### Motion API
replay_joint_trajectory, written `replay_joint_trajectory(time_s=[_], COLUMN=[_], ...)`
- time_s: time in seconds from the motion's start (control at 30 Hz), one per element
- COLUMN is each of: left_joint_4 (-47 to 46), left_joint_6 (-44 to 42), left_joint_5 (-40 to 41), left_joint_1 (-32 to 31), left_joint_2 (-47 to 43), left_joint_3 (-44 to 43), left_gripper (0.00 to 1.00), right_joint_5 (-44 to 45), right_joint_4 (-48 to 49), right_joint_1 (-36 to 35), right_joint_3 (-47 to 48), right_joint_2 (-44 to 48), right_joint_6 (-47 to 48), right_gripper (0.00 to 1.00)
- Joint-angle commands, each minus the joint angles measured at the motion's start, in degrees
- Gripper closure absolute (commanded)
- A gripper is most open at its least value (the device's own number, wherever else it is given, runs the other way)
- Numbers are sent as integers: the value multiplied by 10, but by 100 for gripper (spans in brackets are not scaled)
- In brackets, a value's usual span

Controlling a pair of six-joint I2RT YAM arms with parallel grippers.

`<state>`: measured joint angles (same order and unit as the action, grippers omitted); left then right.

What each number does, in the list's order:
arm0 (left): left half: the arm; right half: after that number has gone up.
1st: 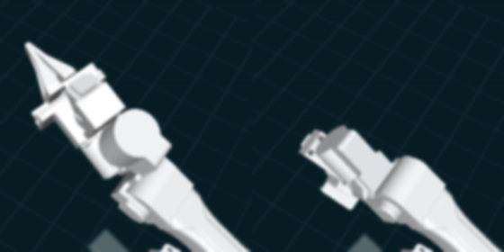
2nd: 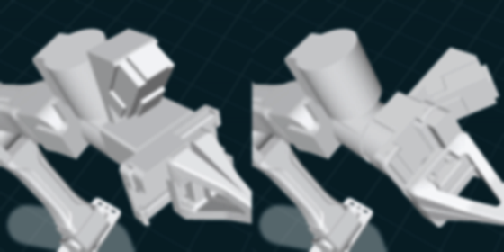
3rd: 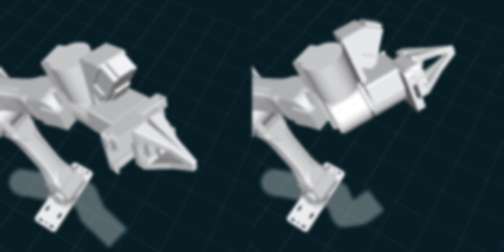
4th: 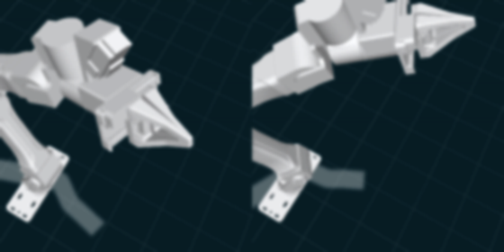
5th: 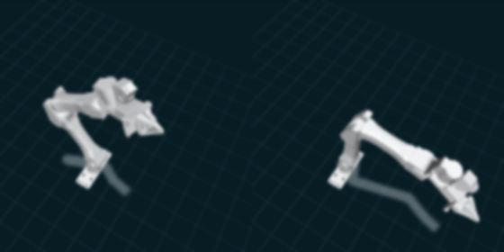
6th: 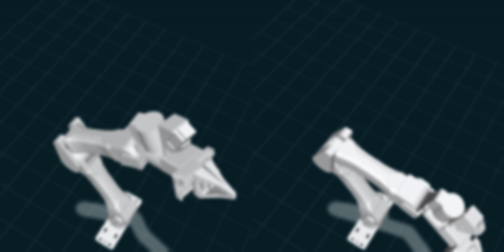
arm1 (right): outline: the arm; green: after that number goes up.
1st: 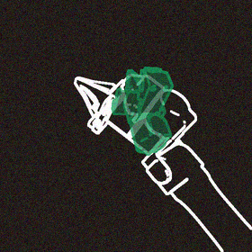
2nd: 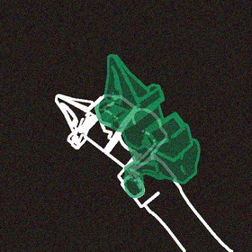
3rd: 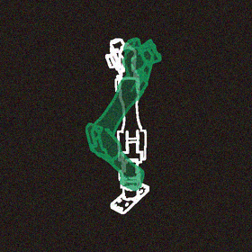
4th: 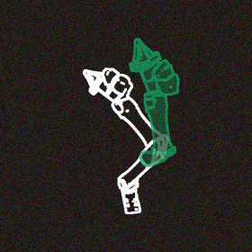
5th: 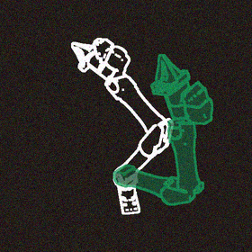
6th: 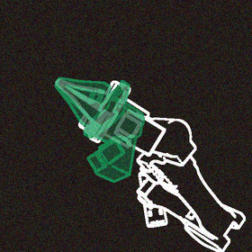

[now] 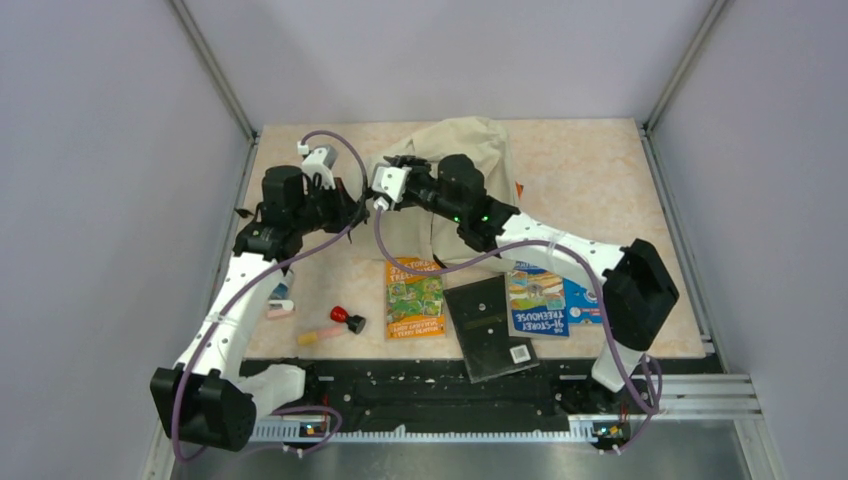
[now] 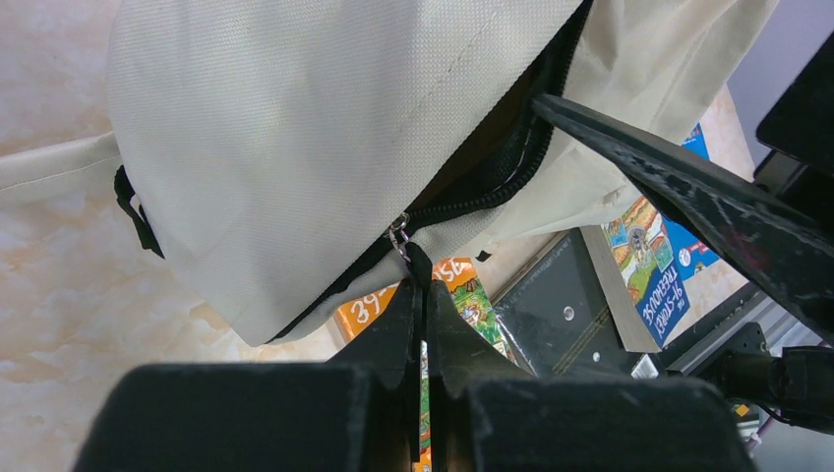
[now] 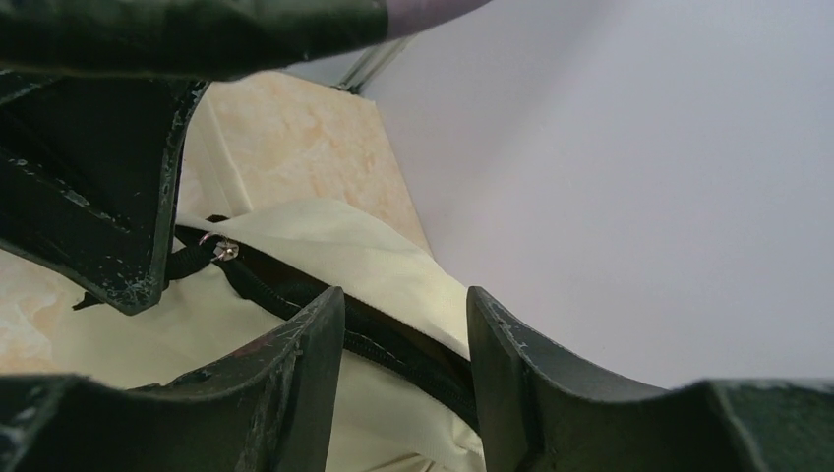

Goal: Pack the student bag
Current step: Unzip the student bag at the center of the board.

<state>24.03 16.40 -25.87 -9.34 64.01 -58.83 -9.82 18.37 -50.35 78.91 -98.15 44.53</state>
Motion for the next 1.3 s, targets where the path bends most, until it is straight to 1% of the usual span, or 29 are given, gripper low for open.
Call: replay_joint_trajectory(time_s=[0.0,0.17,0.3,0.4,0.57,0.67,0.73,0.77,0.87,0.93,1.03,1.27], left_joint_4=[3,3,4,5,5,5,5,6,6,6,5,1], left_joint_6=[-4,-5,-7,-8,-10,-14,-16,-16,-16,-16,-16,-10], left_joint_5=[-2,0,8,9,2,2,4,5,10,23,40,23], left_joint_1=[-7,-9,-10,-11,-15,-21,-24,-25,-25,-25,-25,-25], left_joint_2=[1,1,-2,-3,-3,-3,-2,-1,0,-1,-5,-6], left_joint_3=[-14,-13,-14,-14,-15,-14,-14,-14,-15,-14,-12,-12], left_gripper=[100,100,100,100,100,100,100,100,100,100,100,100], right_joint_5=[13,16,35,45,50,51,48,48,52,65,86,139], right_joint_4=[4,-1,-12,-15,-12,-7,-6,-4,15,34,53,73], right_joint_1=[3,3,3,3,3,3,3,3,2,3,2,2], right_joint_3=[35,42,46,40,57,79,92,98,105,105,111,118], right_joint_2=[-12,-25,-31,-31,-52,-72,-83,-88,-94,-90,-79,-50], right_joint_6=[22,37,49,58,67,68,68,68,55,30,-15,-88], right_gripper=[52,49,42,39,38,40,47,53,84,99,100,100])
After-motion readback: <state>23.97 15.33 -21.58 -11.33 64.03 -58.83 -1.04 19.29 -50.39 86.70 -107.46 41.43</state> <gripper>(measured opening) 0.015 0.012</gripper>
